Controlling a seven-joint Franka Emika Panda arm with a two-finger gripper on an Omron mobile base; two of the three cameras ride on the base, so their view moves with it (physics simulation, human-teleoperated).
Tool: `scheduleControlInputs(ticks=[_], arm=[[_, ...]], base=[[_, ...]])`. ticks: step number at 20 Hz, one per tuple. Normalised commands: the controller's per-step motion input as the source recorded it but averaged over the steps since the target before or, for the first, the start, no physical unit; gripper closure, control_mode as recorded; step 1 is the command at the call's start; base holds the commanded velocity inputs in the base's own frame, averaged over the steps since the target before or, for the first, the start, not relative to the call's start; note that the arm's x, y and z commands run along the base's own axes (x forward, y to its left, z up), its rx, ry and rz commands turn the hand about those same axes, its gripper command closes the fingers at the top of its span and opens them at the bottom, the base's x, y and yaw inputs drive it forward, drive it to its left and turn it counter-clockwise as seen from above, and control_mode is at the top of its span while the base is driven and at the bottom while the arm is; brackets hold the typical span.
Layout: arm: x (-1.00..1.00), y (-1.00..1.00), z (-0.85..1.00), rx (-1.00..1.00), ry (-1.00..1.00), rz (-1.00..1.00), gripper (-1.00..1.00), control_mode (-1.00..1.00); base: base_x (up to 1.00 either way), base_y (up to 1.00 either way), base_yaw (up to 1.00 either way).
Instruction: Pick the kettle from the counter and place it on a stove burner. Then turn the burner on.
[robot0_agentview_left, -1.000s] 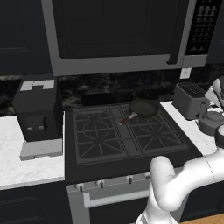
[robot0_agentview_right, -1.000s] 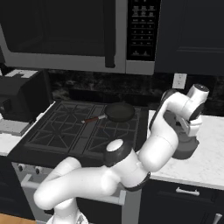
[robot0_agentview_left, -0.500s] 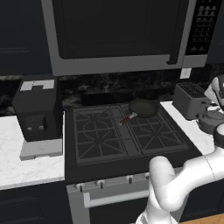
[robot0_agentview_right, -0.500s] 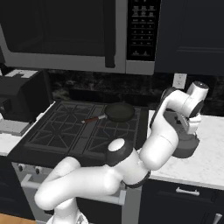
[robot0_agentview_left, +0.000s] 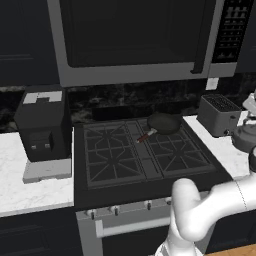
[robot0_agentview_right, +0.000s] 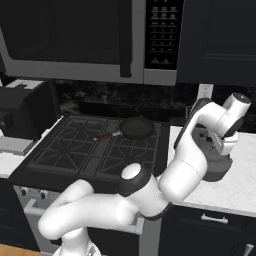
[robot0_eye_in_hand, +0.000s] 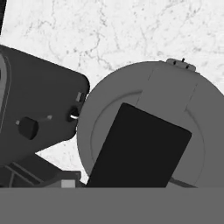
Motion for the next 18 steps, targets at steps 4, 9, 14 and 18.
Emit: scheduleControlInputs(ticks=[4, 9, 14, 18], arm=[[-0.65, 0.60, 0.33, 0.00, -0.21, 0.00, 1.00, -1.00], [-0.57, 1.00, 0.11, -0.01, -0.13, 0.00, 1.00, -1.00], [-0.27, 1.00, 0.26, -0.04, -0.06, 0.00, 1.00, -1.00], [0.00, 1.00, 0.26, -0.06, -0.01, 0.00, 1.00, -1.00]], base=[[0.00, 0.00, 0.00], [0.00, 0.00, 0.00], [0.00, 0.00, 0.00], [0.00, 0.00, 0.00]])
